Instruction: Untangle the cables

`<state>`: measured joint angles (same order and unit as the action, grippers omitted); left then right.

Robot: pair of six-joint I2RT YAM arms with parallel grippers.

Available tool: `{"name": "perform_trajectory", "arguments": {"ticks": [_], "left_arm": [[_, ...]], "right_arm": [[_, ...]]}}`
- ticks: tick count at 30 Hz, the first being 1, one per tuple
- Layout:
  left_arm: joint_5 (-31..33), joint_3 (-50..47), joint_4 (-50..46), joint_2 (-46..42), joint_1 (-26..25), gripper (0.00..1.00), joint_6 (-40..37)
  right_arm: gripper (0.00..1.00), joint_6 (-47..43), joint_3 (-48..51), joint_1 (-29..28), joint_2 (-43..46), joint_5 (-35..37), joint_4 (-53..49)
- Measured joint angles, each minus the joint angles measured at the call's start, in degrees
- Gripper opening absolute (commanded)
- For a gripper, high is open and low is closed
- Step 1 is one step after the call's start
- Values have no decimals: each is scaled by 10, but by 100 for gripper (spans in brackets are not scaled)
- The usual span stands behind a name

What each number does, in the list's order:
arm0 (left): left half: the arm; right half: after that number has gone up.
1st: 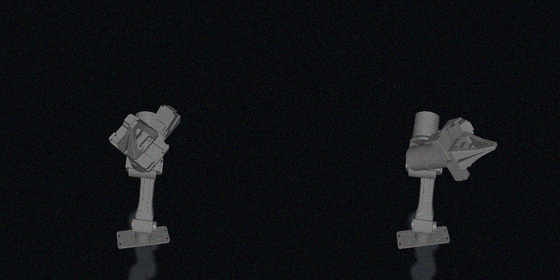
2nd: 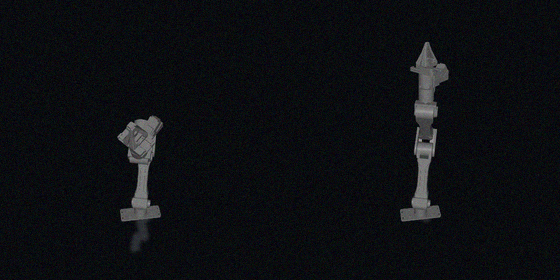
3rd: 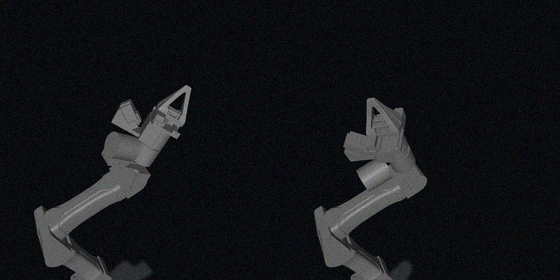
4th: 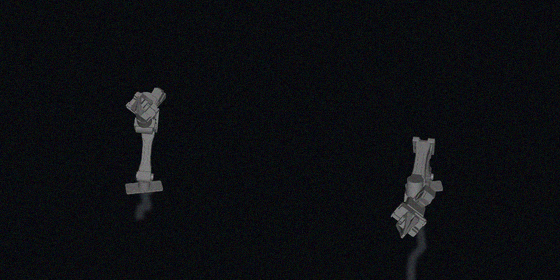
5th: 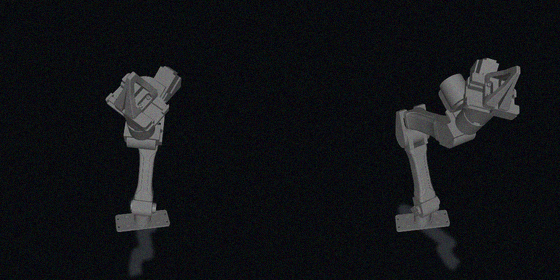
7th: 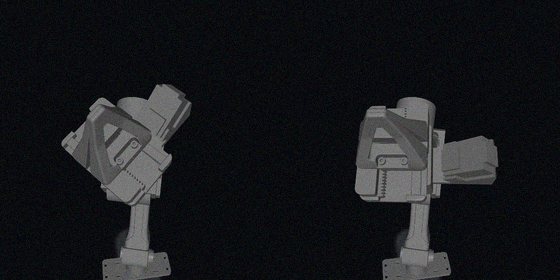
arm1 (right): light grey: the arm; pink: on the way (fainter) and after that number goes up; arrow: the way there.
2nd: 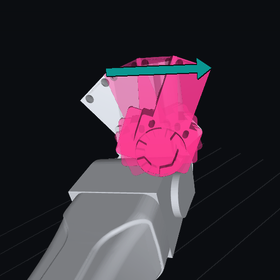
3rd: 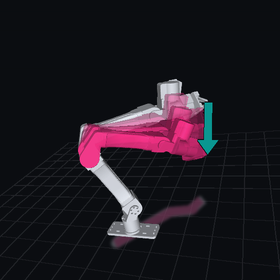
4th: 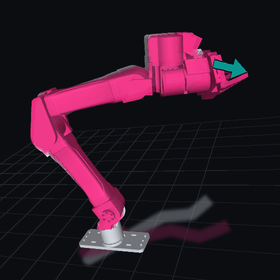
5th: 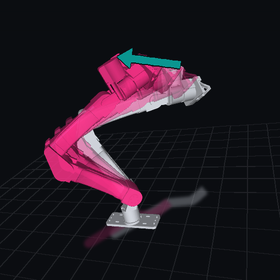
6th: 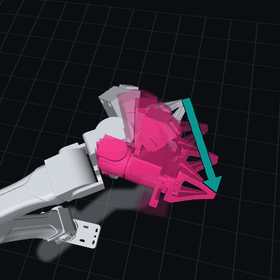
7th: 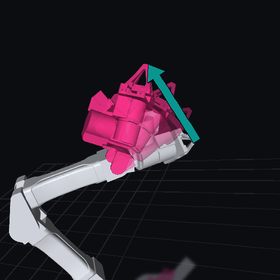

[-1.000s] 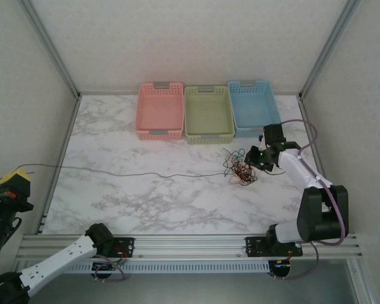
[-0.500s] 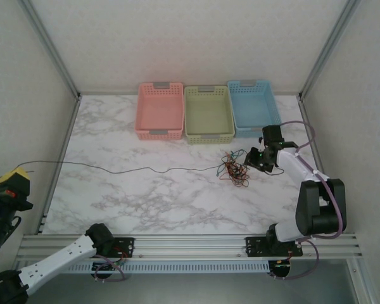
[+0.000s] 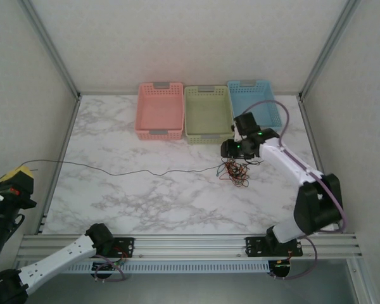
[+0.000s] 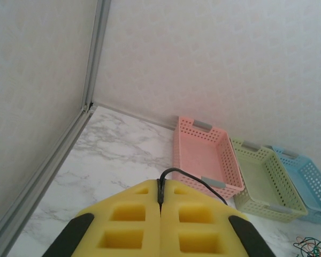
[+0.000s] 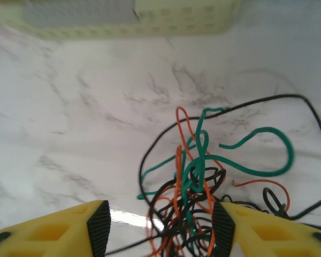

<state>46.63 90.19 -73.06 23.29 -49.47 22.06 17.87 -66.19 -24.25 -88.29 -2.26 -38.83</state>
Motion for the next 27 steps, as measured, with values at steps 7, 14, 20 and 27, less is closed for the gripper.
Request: {"name": "perform_trajectory", "arguments": {"ticks": [7,14,20,27], "left_arm": [[-3,0,0,0,-3,0,2],[-2,1,-1,0,-3,0,2],[31,48,-23,2,-3,0,2],[80,60,-38,-28,-19,0,14]], "right_arm": [[45,-14,-17,-4,-104,50,-30],[5,-18,-17,-5,-99,47,-20],[0,-12,1,-2,6,47,-8],[3,12,43,59,125,28,23]]}}
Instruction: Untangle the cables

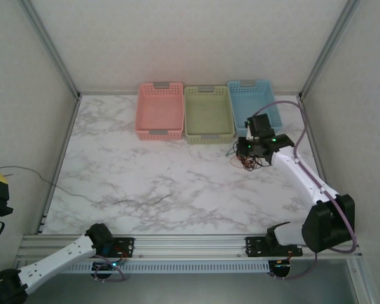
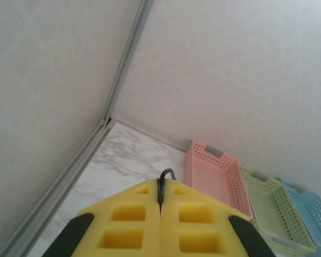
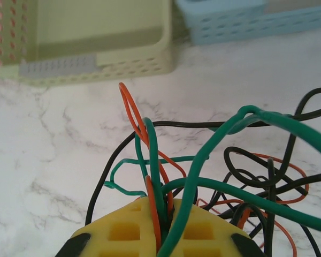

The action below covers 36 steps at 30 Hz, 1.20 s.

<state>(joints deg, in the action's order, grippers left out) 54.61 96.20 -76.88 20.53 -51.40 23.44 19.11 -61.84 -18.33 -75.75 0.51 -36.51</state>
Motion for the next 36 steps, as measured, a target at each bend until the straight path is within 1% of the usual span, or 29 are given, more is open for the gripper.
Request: {"name": "perform_trajectory", "arguments": {"ticks": [3,6,9,11,13,14,15,16,18,19,22,26,28,33,36], "left_arm": [[8,-7,-2,-17,-16,0,11],[7,-23,-1,-22,-33,0,15],[-6,-54,3,-21,-47,0,15],[-17,-68,10,-15,-54,0,14],[-32,-78,23,0,-60,0,12],[-39,-80,29,9,-63,0,11],[-49,-81,39,23,-65,0,7],[-61,-81,50,40,-67,0,3],[-86,-73,70,79,-68,0,-7],[-105,-63,81,106,-68,0,-14],[-163,-30,125,184,-68,0,-33],[-246,9,173,268,-68,0,-58],[-286,38,186,306,-68,0,-69],[-367,114,213,389,-69,0,-92],[-405,142,224,424,-69,0,-97]], "right_arm": [[3,12,16,38,5,-33,12],[4,19,35,48,0,-84,23],[7,21,41,33,-13,-120,30],[9,19,41,14,-23,-129,31],[14,14,41,-13,-37,-132,31],[20,13,40,-25,-42,-132,30],[32,13,37,-38,-50,-132,28],[42,12,33,-49,-58,-133,29],[54,12,24,-62,-72,-132,29],[58,11,19,-65,-78,-132,29],[62,9,5,-67,-90,-128,31],[62,4,0,-72,-86,-129,43],[62,0,2,-76,-68,-143,58],[62,-13,41,-88,38,-203,135],[64,-28,87,-106,112,-246,197]]}}
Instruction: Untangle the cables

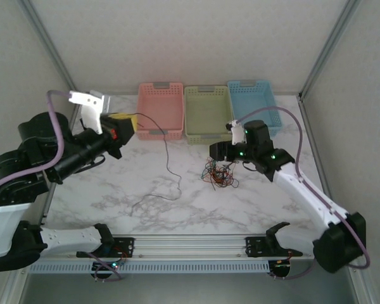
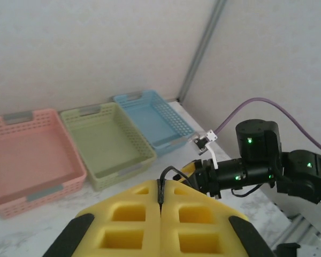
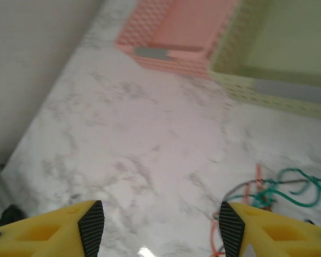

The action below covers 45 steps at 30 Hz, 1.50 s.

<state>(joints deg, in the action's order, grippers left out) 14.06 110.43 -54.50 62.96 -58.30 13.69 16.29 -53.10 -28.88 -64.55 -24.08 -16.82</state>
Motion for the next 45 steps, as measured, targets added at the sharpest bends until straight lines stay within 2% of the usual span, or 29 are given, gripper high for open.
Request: {"name": "perform_trajectory", "arguments": {"ticks": [6,15,23,33,36,41,42,45], "left_arm": [[-52,17,12,35,0,0,0],[-64,17,18,39,0,0,0],[-64,48,8,53,0,0,0],[-64,54,3,57,0,0,0],[-63,54,3,59,0,0,0],[-64,54,3,61,0,0,0],[-63,54,3,61,0,0,0],[-64,54,3,61,0,0,0]], "right_arm": [[68,-42,65,-54,68,-84,108],[70,-94,68,-103,67,-167,162],[71,-128,42,-128,11,-160,162],[72,-176,8,-158,-40,-114,207],[67,-186,-11,-160,-55,-110,212],[52,-198,-37,-169,-75,-116,208],[47,-199,-39,-171,-77,-118,207],[26,-198,-41,-176,-82,-121,200]]}}
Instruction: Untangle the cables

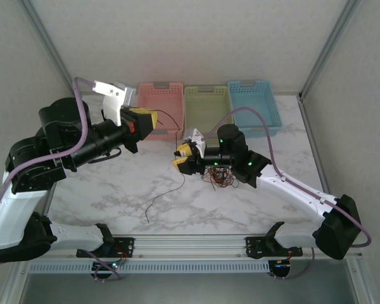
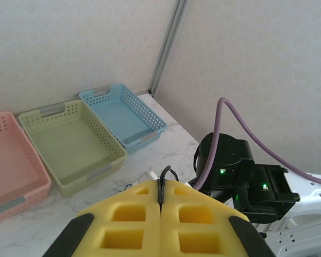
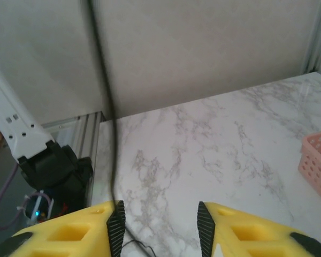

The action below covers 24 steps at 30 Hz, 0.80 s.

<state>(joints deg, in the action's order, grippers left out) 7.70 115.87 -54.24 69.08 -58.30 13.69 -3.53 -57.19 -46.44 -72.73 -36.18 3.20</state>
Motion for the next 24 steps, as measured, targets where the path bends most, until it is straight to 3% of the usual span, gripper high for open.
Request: {"name": "perform_trajectory", "arguments": {"ticks": [2,5,15,17,20,24], "left_arm": [[0,0,0,0,0,0,0],[0,0,0,0,0,0,0],[3,-13,1,-9,0,1,0],[8,-20,0,-13,0,9,0],[16,-33,1,-25,0,44,4],[34,-70,-1,-54,0,68,12]], "right_arm": [[12,1,-2,-1,0,1,-7],[0,3,-2,-1,0,3,-12],[0,12,-6,-2,25,50,-15],[0,13,-15,1,25,77,-26],[0,15,-37,20,25,111,-52],[0,30,-90,90,24,159,-91]]}}
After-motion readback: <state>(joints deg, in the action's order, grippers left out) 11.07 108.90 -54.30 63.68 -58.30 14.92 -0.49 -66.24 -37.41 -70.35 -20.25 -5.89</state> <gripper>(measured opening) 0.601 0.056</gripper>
